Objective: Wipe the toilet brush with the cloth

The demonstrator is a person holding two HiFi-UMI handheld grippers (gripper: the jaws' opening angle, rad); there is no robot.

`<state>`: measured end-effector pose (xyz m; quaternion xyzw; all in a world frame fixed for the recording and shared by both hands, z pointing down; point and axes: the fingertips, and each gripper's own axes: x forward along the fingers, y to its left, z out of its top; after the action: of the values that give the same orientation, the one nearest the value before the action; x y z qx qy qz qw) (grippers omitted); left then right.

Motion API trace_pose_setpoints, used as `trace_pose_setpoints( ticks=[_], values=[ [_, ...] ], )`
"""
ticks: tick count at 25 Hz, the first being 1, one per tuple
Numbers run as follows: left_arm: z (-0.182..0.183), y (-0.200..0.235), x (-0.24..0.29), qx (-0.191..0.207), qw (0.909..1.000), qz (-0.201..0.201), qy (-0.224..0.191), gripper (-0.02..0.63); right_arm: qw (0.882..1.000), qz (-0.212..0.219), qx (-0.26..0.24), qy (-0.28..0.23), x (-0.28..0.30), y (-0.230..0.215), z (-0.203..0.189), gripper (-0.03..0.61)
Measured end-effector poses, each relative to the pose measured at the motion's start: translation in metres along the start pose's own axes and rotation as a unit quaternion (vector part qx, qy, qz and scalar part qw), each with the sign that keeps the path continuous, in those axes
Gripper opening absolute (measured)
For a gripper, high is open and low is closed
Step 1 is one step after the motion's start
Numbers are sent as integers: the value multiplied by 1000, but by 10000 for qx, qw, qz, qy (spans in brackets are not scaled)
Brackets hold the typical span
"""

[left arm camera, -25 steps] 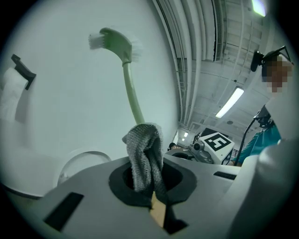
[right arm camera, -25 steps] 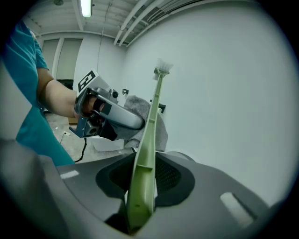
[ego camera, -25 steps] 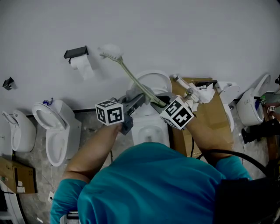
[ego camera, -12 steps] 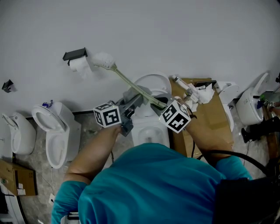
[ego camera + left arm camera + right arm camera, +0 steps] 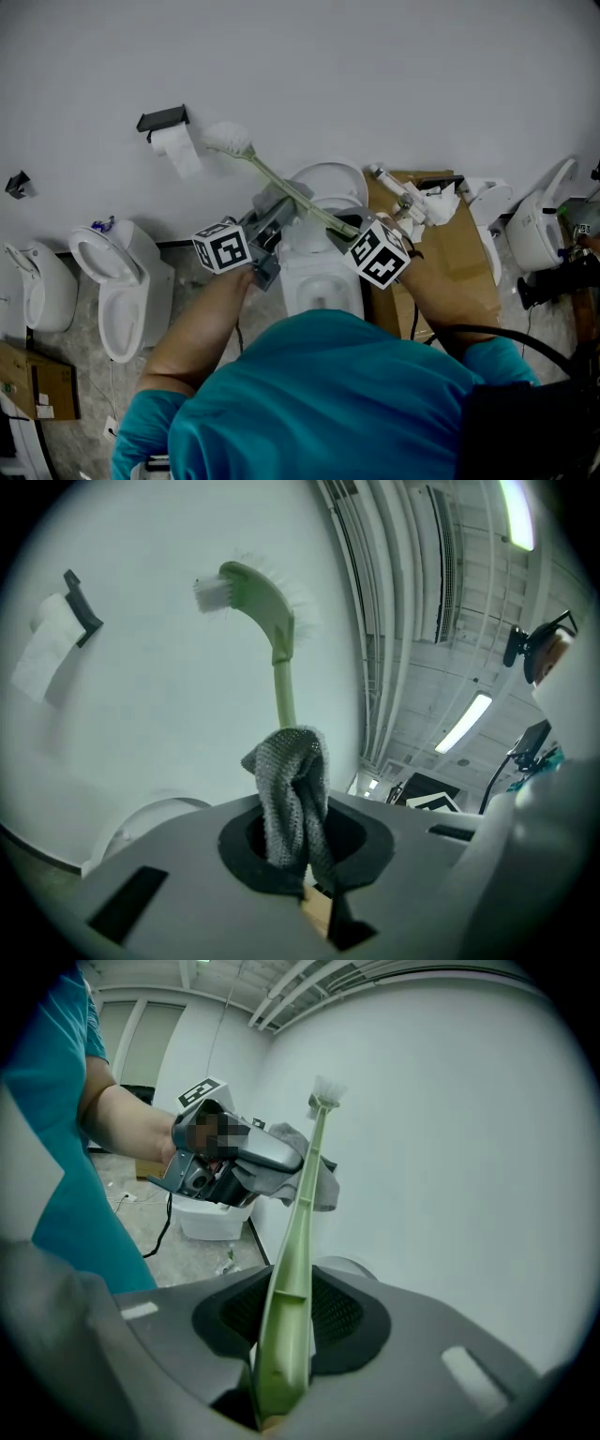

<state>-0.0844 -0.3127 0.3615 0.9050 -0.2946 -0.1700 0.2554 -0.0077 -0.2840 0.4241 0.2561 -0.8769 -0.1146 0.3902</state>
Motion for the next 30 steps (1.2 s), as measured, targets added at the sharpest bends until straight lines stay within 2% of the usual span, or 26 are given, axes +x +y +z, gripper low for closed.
trace_pose_setpoints(
  ticks=[13,20,30],
  values=[
    [29,7,-16,21,9991,86,-421,21,9996,115,-26,248,5,6,-18,100],
    [38,6,-22,112,9983,90,-562,21,9996,202,-12,195,1,11,-20,100],
    [72,21,-49,132,9925,438,-1137,21,9990,433,-15,88,-8,26,-22,100]
  ],
)
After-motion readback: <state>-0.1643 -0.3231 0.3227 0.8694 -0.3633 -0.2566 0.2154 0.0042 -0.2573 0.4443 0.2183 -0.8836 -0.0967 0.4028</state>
